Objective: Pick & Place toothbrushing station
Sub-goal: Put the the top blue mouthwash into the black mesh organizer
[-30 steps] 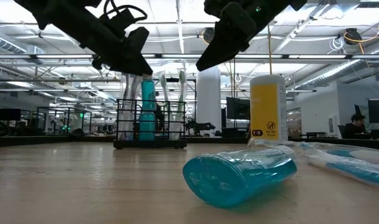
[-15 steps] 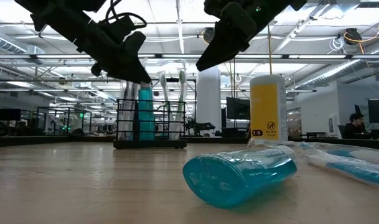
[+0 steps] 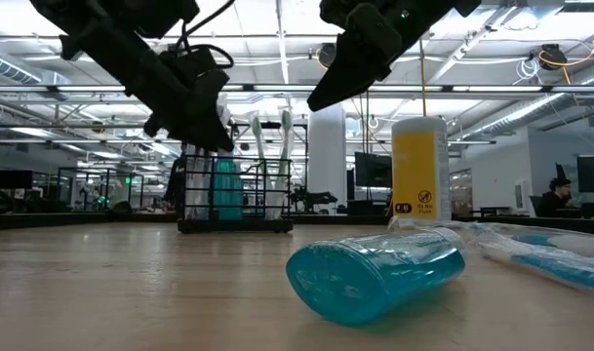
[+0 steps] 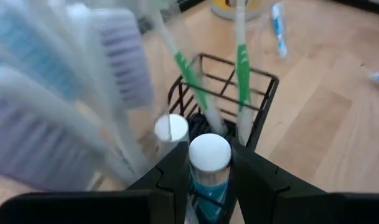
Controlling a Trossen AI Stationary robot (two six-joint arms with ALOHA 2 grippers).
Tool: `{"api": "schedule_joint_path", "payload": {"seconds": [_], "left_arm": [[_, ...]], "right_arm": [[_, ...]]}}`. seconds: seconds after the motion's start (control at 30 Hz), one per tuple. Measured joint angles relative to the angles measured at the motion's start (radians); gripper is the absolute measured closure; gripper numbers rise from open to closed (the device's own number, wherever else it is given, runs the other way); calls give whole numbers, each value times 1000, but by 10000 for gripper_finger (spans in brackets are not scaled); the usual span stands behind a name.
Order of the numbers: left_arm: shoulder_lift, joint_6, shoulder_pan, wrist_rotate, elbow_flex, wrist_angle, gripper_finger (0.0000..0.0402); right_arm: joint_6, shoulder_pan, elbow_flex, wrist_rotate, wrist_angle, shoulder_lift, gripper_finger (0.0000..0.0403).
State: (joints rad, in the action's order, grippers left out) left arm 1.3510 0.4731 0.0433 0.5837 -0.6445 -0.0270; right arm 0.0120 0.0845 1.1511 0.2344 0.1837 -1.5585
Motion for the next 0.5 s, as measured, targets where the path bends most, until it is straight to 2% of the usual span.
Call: {"api": "schedule_joint_path", "payload": {"seconds": [0.23, 0.5], "left_arm": [[81, -57, -2, -3, -1, -91, 298], [86, -58, -9, -9, -3, -81, 298]], "right_arm": [[0, 0, 0, 0, -8, 0, 216], [6, 0, 0, 0, -12, 0, 216]]}}
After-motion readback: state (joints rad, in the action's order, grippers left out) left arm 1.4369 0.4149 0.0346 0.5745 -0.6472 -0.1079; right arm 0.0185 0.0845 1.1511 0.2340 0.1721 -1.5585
